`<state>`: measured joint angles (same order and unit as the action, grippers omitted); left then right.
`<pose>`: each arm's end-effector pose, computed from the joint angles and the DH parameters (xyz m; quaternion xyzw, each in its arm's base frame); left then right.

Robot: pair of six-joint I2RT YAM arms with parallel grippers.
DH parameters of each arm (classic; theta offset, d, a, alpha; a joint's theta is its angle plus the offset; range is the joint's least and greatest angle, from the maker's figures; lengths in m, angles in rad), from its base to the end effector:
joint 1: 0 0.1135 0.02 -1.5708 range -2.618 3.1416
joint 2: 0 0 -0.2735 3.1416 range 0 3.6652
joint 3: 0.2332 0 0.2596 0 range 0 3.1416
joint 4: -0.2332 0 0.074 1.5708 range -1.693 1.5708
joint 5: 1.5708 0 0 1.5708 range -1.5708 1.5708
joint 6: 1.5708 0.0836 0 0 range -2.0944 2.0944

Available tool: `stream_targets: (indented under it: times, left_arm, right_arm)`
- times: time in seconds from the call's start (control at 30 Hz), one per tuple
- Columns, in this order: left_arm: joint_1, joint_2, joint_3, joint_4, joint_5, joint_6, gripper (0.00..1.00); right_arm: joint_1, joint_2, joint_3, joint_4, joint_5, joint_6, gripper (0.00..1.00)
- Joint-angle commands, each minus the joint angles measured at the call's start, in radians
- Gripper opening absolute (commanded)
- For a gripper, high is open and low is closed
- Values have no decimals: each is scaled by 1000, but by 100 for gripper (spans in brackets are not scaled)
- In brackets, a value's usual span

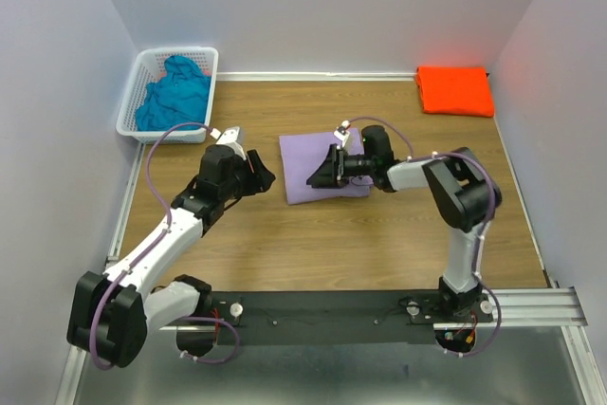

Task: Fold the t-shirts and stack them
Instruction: Fold the tshirt

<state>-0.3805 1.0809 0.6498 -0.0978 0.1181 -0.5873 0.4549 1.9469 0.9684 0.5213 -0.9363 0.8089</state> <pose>0.2576 -0.1137 0.2246 -0.0601 0.8642 -0.2765 0.4160 0.3496 0.2459 0.1373 -0.1013 0.7878 0.5877 0.1543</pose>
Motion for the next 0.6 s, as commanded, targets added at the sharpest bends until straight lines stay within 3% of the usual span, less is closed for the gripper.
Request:
stream_targets:
  times: [0.0, 0.13, 0.27, 0.4, 0.57]
  left_arm:
    - [3, -62, -22, -49, -64, 46, 61]
    - [5, -90, -29, -66, -69, 56, 61]
    - [5, -128, -36, -66, -97, 64, 61]
    - [5, -154, -49, -56, -110, 67, 61]
    - [5, -148, -47, -52, -143, 70, 62]
  right_arm:
    - [10, 136, -13, 166, 22, 101, 55]
    - [8, 188, -26, 166, 36, 99, 55]
    - [8, 72, -22, 116, 50, 102, 55]
    - [33, 29, 45, 66, 41, 116, 56]
    - [103, 104, 171, 69, 51, 145, 57]
